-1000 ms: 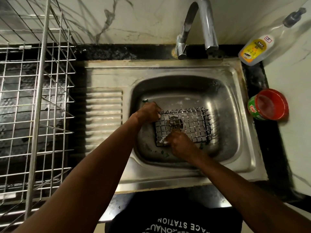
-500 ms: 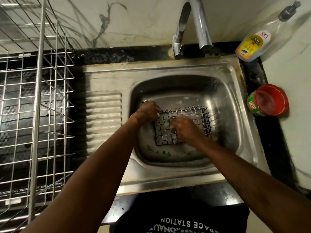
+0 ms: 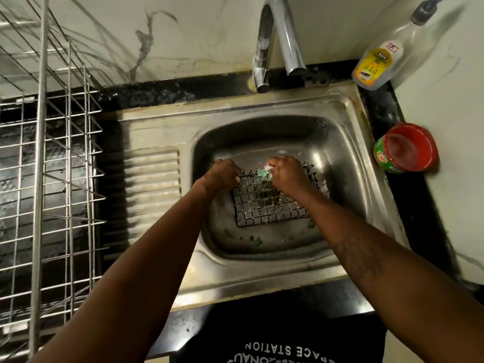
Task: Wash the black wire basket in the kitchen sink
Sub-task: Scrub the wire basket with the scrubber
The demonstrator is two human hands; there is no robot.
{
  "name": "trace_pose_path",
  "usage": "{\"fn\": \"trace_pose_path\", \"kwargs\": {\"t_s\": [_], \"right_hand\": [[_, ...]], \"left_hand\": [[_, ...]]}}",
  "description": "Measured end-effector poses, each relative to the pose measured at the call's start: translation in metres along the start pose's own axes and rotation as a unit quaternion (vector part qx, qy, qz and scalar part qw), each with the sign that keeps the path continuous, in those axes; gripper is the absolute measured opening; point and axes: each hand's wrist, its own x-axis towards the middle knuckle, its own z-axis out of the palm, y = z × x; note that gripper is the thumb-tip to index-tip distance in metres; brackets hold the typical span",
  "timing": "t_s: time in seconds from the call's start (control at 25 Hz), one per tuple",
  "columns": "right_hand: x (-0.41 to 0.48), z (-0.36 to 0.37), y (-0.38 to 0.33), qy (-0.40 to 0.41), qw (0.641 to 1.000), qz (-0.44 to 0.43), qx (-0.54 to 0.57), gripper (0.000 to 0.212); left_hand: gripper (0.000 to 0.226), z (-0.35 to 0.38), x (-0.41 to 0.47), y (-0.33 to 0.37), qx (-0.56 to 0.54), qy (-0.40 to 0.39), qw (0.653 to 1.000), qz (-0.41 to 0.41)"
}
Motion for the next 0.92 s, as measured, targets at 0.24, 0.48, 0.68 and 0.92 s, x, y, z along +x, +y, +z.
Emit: {"fn": "trace_pose_path", "kwargs": {"t_s": [0.24, 0.48, 0.68, 0.92], "right_hand": [[-0.097, 0.013, 0.019, -0.037, 0.993, -0.109, -0.027, 0.031], [-0.047, -0.002, 0.035, -0.025, 0.998, -0.040, -0.033, 0.014], [-0.012, -0.018, 0.043, -0.001, 0.998, 0.029, -0.047, 0.015], [-0.112, -0.011, 0.059, 0.000, 1.000, -0.022, -0.021, 0.025]], "left_hand": [[0.026, 0.003, 0.001, -0.002, -0.007, 0.007, 1.000, -0.002], [0.025, 0.002, 0.003, 0.001, -0.005, -0.004, 1.000, -0.005], [0.029, 0.007, 0.007, 0.000, -0.007, 0.001, 1.000, -0.022], [0.034, 0.009, 0.009, -0.002, -0.001, 0.001, 1.000, -0.011]]}}
